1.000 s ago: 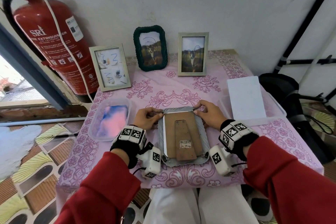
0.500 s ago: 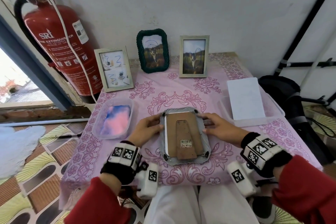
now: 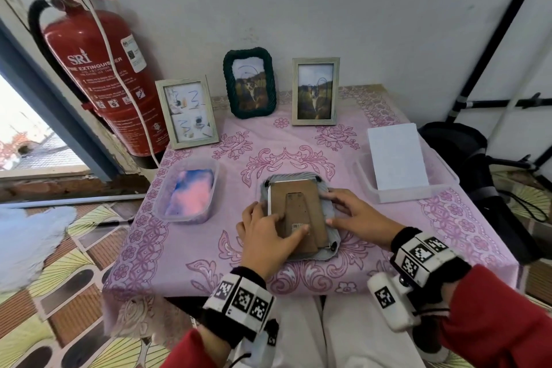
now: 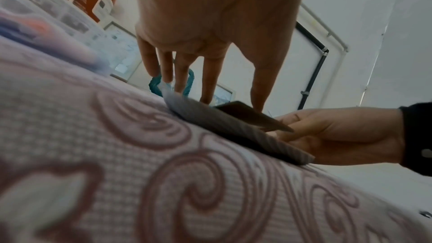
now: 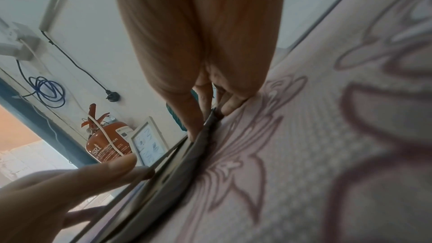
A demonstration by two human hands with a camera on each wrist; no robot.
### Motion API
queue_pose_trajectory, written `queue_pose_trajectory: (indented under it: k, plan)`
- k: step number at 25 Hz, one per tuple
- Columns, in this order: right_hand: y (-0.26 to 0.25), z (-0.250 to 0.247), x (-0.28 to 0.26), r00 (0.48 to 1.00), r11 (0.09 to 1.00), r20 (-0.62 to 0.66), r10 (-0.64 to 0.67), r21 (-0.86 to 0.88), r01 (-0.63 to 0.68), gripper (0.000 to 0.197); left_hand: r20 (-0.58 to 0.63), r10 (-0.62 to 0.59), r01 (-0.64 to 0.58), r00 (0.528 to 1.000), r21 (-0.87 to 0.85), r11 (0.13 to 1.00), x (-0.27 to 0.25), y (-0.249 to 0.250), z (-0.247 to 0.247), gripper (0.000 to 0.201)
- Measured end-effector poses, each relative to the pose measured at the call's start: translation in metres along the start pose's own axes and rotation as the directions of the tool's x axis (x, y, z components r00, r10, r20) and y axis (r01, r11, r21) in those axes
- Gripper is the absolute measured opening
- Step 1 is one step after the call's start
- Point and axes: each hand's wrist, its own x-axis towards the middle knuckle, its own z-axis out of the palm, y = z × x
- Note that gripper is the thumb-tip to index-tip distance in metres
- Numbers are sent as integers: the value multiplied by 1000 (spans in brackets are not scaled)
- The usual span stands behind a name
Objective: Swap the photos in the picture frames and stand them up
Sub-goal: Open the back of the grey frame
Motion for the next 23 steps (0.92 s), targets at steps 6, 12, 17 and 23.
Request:
queue_pose_trajectory:
  k: [6,12,17,23]
  plan:
    - [4,3,0,999,1000,-32,-22,-10,22,55,-64,-103,92,993,-157,983,1,8,6,55]
    - [8,3,2,999,1000,-42,-16,25,17,50,-117,-75,40,990,-278,960,-1,9,0,39]
    - [10,5,2,998,999,-57,-19,36,21,50,-160,-131,5,978,-613,790,1,8,-6,28]
    - [10,5,2,998,998,-62,-13,66,17,49,26,-93,81,995,-757,649,1,-2,-11,42]
